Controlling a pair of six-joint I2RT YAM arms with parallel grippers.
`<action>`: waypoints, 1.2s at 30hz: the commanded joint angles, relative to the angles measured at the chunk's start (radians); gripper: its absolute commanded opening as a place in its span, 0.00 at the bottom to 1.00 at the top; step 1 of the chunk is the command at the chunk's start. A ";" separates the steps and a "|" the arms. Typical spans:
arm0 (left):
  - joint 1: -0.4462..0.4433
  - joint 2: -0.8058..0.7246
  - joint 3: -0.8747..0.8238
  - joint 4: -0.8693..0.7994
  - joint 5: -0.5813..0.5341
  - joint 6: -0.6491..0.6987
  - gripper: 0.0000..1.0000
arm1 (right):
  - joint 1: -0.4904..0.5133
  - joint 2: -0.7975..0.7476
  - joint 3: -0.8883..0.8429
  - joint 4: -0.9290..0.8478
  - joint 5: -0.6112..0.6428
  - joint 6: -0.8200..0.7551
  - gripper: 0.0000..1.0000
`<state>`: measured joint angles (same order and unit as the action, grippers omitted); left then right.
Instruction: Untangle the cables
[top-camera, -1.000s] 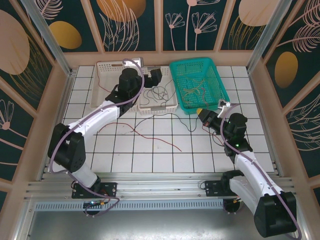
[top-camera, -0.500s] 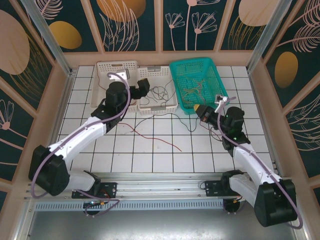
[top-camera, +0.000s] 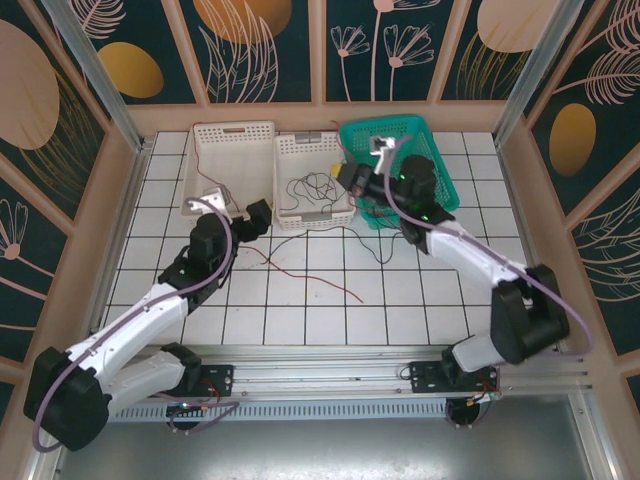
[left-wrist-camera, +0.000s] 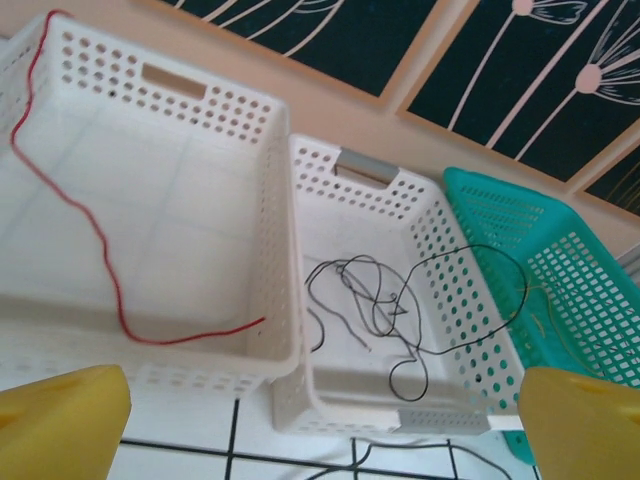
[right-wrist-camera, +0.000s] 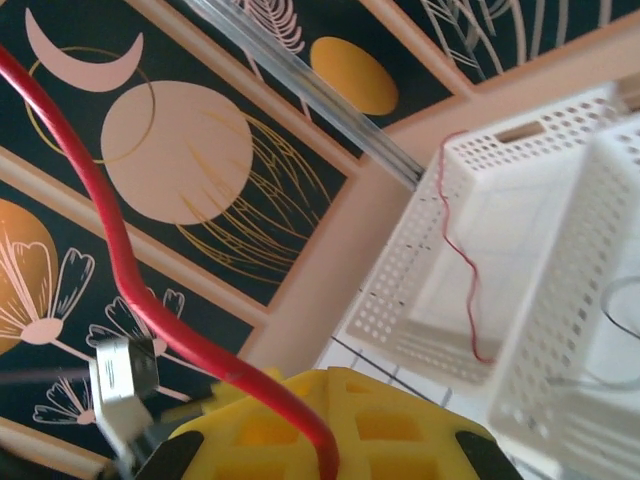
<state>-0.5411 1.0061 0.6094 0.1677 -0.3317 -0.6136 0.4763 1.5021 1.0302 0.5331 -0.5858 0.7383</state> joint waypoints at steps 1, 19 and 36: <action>0.005 -0.050 -0.059 -0.021 -0.045 -0.055 0.99 | 0.055 0.140 0.193 0.036 -0.045 0.000 0.00; 0.007 -0.248 -0.216 -0.105 -0.072 -0.111 0.99 | 0.180 1.221 1.727 -0.390 -0.259 0.087 0.00; 0.007 -0.268 -0.232 -0.146 -0.072 -0.117 0.99 | 0.256 1.343 1.609 -0.228 -0.298 0.100 0.00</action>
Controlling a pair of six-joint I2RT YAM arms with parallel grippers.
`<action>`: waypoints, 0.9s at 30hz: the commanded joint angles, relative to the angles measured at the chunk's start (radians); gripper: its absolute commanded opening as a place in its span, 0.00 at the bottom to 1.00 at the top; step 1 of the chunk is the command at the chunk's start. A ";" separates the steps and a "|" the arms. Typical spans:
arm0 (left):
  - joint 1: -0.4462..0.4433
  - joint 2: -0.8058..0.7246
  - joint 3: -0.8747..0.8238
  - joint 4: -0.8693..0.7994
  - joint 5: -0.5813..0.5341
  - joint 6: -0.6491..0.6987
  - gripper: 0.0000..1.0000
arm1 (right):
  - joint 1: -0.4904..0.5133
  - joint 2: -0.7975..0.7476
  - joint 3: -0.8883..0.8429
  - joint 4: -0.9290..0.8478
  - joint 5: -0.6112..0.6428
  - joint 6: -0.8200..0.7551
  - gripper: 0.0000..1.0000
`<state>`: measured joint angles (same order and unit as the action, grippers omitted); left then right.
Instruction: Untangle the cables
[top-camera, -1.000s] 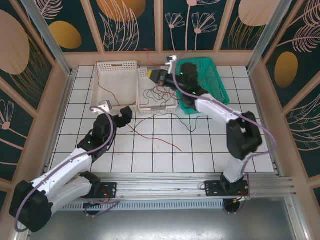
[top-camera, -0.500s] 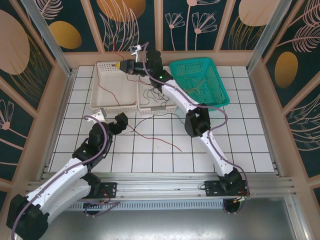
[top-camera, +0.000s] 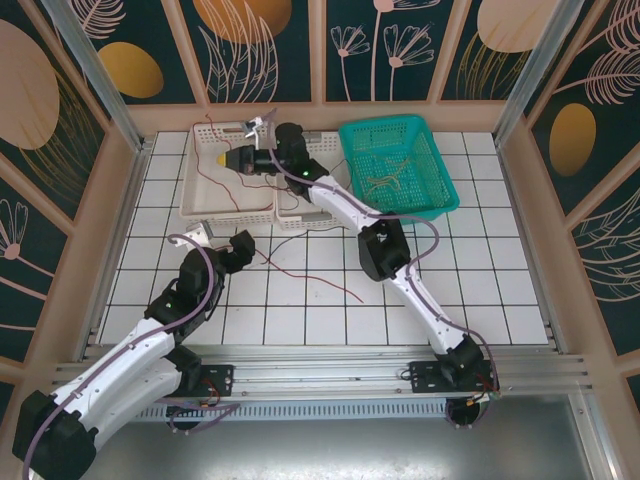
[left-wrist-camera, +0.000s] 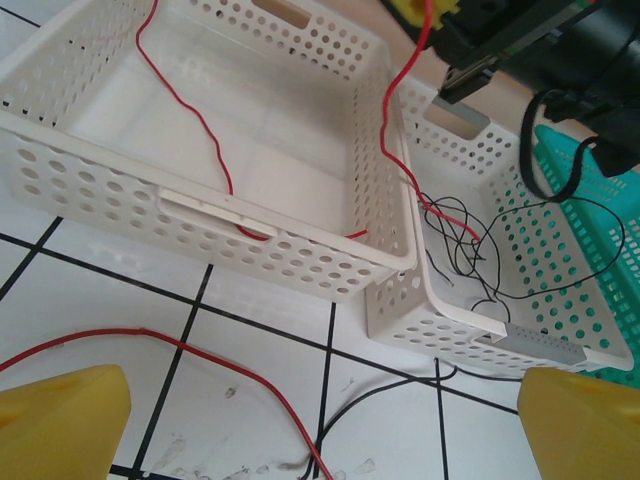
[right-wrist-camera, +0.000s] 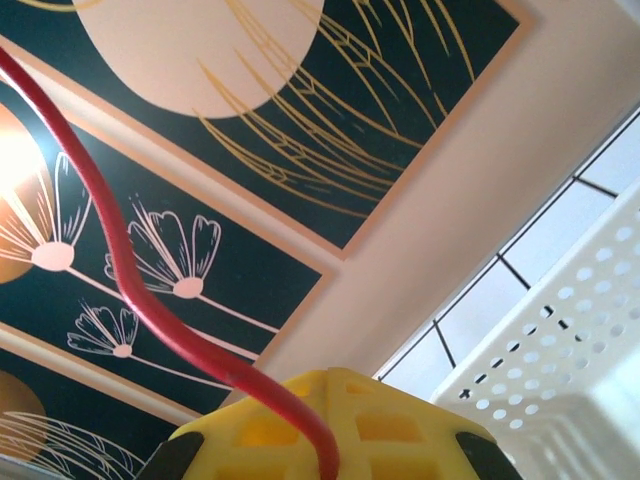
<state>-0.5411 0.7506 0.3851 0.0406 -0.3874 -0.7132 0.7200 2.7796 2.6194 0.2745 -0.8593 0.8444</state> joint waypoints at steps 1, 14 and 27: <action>0.006 -0.016 -0.007 -0.021 -0.016 -0.017 0.98 | 0.017 0.077 0.022 0.028 -0.026 -0.009 0.00; 0.007 -0.001 0.000 -0.023 -0.018 -0.017 0.99 | 0.029 0.144 0.026 -0.021 -0.024 -0.021 0.00; 0.006 0.015 0.002 -0.018 -0.018 -0.016 0.98 | 0.019 0.067 0.038 -0.058 -0.042 -0.064 0.55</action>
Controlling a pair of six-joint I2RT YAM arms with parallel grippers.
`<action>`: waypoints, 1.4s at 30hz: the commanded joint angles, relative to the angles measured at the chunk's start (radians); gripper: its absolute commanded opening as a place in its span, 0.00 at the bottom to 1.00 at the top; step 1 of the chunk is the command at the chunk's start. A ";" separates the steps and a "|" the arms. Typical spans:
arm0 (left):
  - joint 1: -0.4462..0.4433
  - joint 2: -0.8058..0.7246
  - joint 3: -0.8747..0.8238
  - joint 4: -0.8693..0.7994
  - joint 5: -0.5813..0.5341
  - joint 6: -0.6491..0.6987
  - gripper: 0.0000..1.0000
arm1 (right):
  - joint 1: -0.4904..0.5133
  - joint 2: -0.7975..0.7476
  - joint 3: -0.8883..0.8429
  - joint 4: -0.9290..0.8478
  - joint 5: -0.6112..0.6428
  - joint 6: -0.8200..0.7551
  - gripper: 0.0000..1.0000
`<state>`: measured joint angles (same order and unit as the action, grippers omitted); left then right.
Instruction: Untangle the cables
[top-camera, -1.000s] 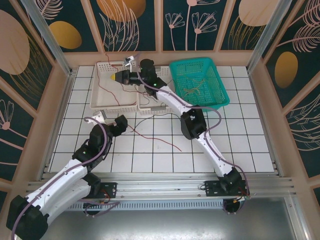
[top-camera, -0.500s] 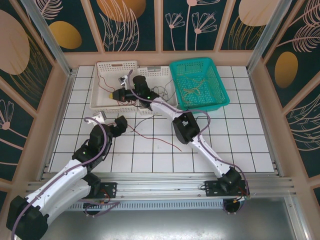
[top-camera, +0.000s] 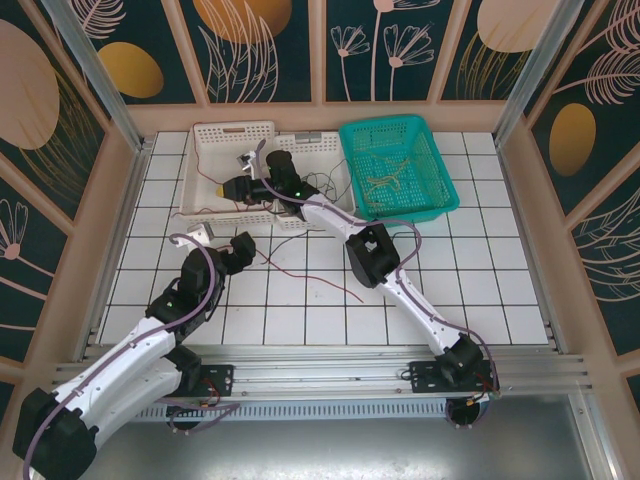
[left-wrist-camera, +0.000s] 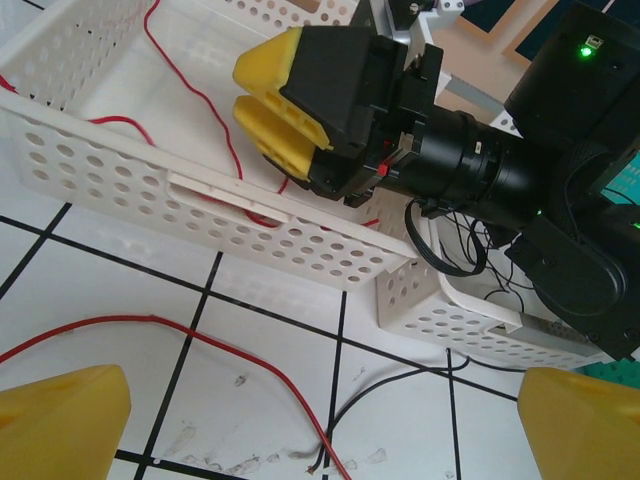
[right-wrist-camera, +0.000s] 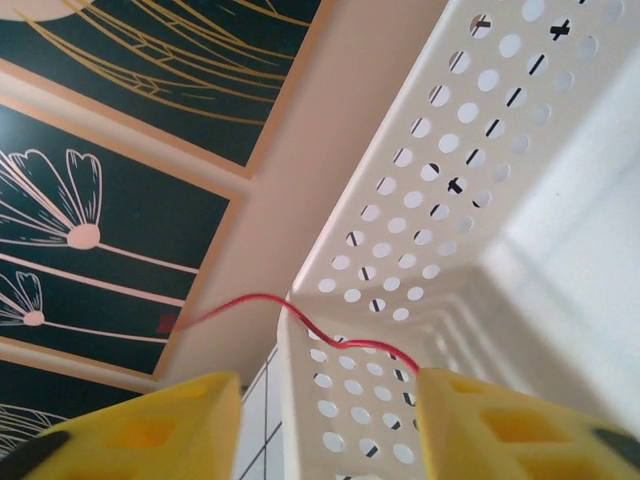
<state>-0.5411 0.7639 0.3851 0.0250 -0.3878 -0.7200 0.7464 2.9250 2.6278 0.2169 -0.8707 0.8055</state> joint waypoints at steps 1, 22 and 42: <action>0.006 0.002 0.002 -0.002 -0.020 -0.009 0.98 | -0.010 -0.086 0.029 0.001 -0.030 -0.027 0.59; 0.006 0.321 0.059 0.080 0.080 -0.020 0.98 | -0.085 -0.597 -0.257 -0.315 0.184 -0.410 0.80; 0.005 0.615 0.131 0.166 0.135 -0.011 0.85 | -0.098 -1.237 -1.216 -0.020 0.420 -0.506 0.82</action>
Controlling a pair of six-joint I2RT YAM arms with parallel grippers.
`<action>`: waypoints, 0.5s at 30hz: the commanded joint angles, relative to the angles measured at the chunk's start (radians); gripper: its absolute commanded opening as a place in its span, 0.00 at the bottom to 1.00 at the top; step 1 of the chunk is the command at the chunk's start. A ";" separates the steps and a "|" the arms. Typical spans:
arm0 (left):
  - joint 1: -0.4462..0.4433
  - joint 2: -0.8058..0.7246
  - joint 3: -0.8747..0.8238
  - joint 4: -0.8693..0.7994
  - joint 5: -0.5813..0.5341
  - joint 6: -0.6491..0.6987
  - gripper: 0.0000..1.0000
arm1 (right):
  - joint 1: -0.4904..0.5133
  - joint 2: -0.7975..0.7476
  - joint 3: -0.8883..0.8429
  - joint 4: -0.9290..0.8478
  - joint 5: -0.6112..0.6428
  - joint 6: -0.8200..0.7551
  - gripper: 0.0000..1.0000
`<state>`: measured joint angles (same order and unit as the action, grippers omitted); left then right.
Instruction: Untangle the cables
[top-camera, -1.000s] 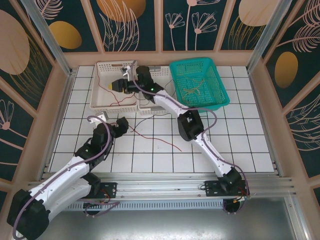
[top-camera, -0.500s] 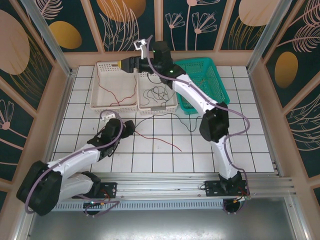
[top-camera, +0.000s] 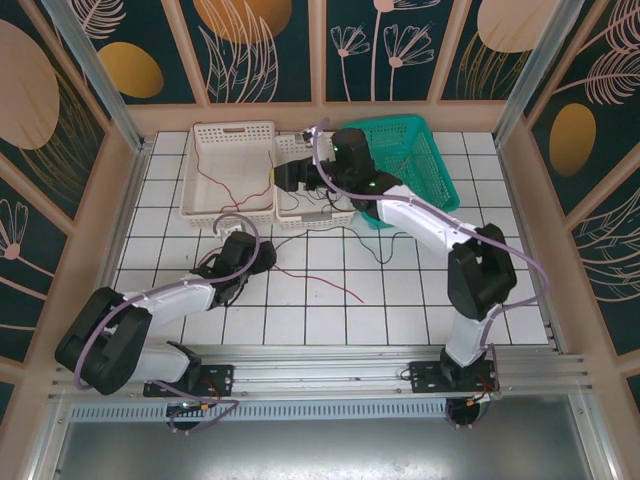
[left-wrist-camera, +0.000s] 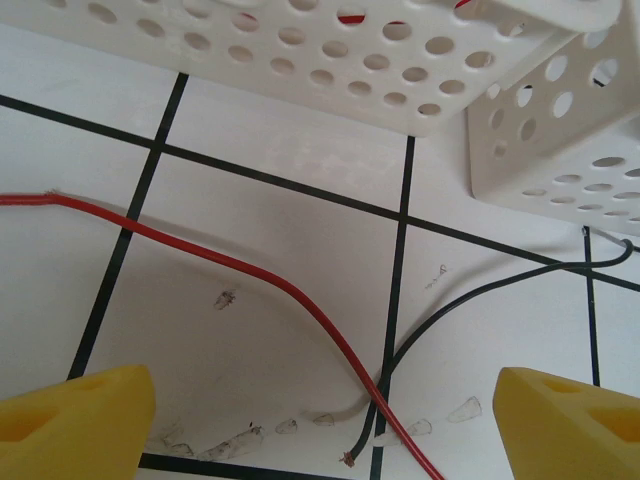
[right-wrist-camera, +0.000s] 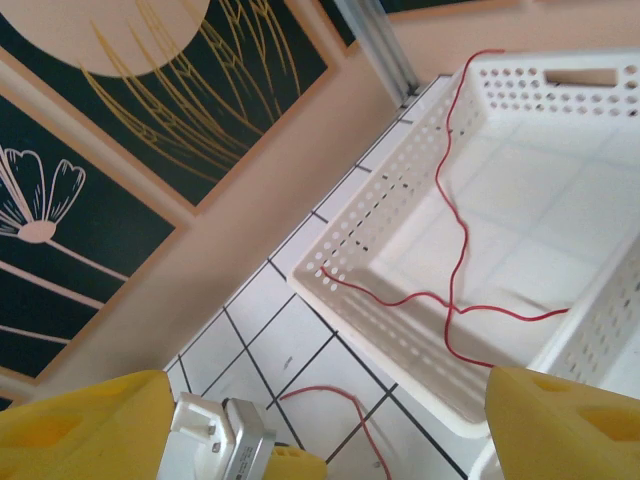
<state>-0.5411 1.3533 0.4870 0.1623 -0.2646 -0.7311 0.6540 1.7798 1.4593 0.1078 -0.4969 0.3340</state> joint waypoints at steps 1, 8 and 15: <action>0.005 0.038 0.034 0.025 0.016 0.003 0.84 | -0.005 -0.114 -0.074 0.095 0.058 -0.036 0.82; 0.005 0.111 0.067 0.027 0.023 0.010 0.68 | -0.005 -0.239 -0.199 0.092 0.118 -0.060 0.82; 0.005 0.167 0.096 0.018 0.039 0.016 0.59 | -0.005 -0.336 -0.283 0.081 0.167 -0.078 0.82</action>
<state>-0.5411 1.4960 0.5514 0.1791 -0.2401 -0.7231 0.6540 1.4979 1.2041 0.1612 -0.3664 0.2859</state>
